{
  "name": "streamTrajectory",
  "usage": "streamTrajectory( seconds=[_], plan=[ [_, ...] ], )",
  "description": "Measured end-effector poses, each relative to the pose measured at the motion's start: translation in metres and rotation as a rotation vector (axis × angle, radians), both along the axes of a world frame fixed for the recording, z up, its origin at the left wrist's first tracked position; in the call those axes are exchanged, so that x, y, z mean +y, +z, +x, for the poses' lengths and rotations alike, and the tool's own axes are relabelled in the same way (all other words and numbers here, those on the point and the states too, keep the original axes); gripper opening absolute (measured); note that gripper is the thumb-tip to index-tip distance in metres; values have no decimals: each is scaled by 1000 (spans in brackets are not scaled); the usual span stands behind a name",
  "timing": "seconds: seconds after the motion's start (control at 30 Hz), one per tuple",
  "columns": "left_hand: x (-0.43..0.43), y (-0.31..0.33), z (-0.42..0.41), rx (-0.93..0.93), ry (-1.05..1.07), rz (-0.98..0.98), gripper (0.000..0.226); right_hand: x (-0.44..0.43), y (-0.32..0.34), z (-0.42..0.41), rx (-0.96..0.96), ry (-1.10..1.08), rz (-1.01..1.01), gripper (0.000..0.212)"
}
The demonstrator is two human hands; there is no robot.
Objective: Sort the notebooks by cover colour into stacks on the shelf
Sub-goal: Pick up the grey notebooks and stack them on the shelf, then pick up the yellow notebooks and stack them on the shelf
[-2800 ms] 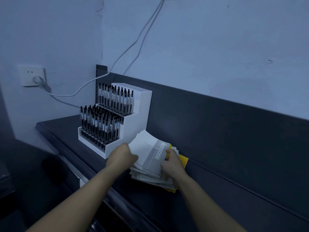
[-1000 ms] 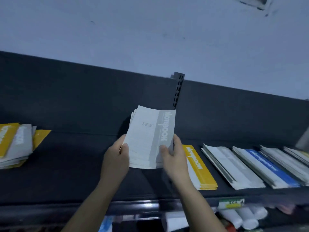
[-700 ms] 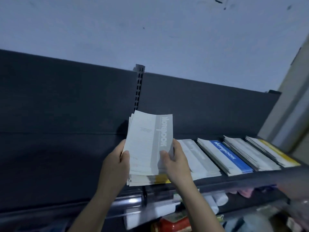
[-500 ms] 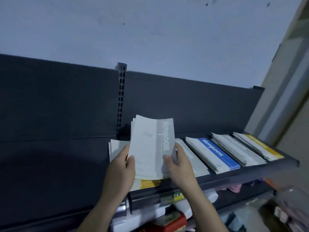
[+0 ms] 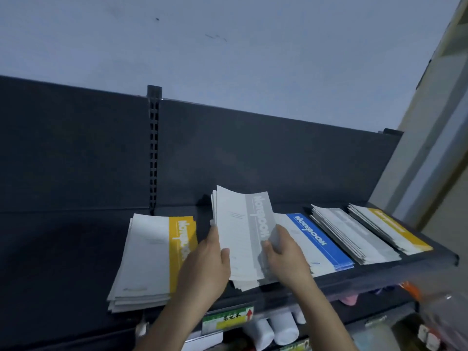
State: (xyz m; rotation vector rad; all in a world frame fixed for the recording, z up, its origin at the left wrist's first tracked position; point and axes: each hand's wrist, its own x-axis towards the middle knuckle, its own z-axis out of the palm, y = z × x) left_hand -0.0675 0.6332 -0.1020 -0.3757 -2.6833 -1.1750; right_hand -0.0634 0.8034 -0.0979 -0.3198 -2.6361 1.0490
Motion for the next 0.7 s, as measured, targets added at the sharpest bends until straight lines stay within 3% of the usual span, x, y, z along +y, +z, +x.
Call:
streamTrajectory(
  seconds=[0.2,0.33,0.43,0.6,0.7],
  plan=[
    [38,-10,-1,-129,109,-177,58,31,-11,-17,-8,77,348,7],
    [50,-13,4,-138,171,-319,58,42,-25,-20,-36,104,479,28],
    [53,-14,3,-121,212,-407,58,46,-28,-23,-24,114,565,33],
    [50,-12,8,-71,218,-379,36,46,-26,-27,0,106,635,36],
    [39,-6,11,-33,249,-358,36,39,-15,-29,48,130,658,35]
  ],
)
